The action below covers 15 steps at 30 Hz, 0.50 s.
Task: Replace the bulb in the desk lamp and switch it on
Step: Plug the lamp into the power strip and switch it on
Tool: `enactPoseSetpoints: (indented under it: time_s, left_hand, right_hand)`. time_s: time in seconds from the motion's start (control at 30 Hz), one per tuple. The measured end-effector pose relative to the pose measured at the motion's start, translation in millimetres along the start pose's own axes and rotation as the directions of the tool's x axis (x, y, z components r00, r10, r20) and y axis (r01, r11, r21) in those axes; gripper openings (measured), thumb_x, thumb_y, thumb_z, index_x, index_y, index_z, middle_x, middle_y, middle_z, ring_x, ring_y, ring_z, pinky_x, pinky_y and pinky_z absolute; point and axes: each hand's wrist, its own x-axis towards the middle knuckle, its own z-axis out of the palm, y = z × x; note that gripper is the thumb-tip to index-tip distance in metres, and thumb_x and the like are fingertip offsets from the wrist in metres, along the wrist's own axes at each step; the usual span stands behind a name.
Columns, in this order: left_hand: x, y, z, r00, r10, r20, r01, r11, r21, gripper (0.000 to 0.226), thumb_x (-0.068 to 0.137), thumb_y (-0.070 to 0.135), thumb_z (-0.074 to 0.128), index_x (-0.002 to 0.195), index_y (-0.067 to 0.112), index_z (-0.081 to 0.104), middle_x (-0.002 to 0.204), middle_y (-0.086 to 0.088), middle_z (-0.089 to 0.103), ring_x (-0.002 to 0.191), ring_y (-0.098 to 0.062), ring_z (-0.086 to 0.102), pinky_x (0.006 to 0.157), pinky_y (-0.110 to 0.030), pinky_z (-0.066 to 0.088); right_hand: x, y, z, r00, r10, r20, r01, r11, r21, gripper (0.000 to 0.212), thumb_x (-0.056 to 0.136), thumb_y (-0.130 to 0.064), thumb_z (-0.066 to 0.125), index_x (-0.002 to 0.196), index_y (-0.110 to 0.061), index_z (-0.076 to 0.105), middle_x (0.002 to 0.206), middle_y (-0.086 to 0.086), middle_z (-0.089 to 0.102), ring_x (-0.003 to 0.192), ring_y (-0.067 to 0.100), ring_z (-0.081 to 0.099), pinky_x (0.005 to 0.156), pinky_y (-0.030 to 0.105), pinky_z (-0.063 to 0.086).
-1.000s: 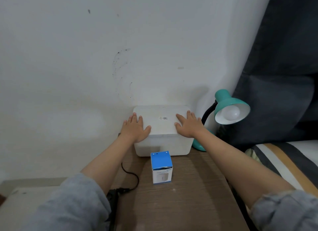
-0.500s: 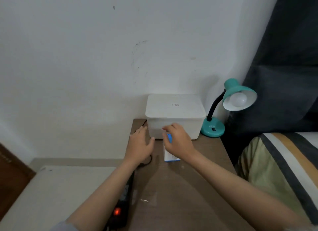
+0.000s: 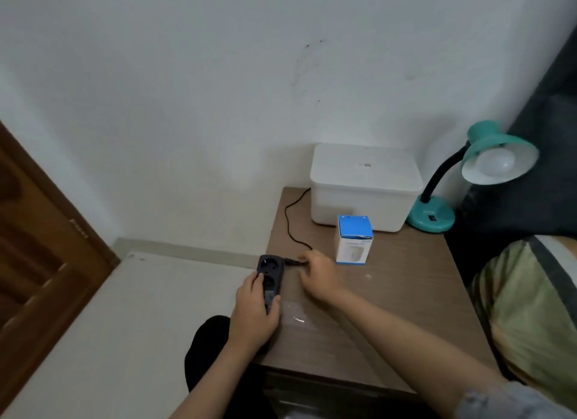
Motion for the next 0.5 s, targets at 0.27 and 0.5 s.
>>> enactPoseSetpoints:
  time_s: [0.27, 0.5]
  left_hand:
    - [-1.2, -1.3, 3.6, 0.999, -0.007, -0.041, 0.006, 0.999, -0.036, 0.059, 0.086, 0.029, 0.059, 0.136, 0.004, 0.039, 0.141, -0.009, 0.041, 0.126, -0.022, 0.039, 0.103, -0.023, 0.03]
    - [-0.1, -3.2, 7.6, 0.998, 0.006, -0.055, -0.008, 1.0, -0.027, 0.061, 0.087, 0.029, 0.058, 0.138, 0.004, 0.037, 0.144, -0.009, 0.039, 0.129, -0.021, 0.036, 0.1, -0.019, 0.027]
  right_hand:
    - [13.7, 4.9, 13.3, 0.997, 0.071, -0.029, -0.072, 0.996, -0.043, 0.02, 0.087, -0.012, 0.053, 0.102, -0.011, 0.067, 0.108, 0.01, 0.062, 0.1, 0.028, 0.059, 0.084, 0.037, 0.049]
    - [7.9, 10.1, 3.8, 0.991, -0.021, -0.133, 0.023, 1.0, 0.019, 0.007, 0.089, -0.013, 0.053, 0.091, -0.009, 0.059, 0.096, 0.008, 0.059, 0.086, 0.024, 0.058, 0.073, 0.037, 0.047]
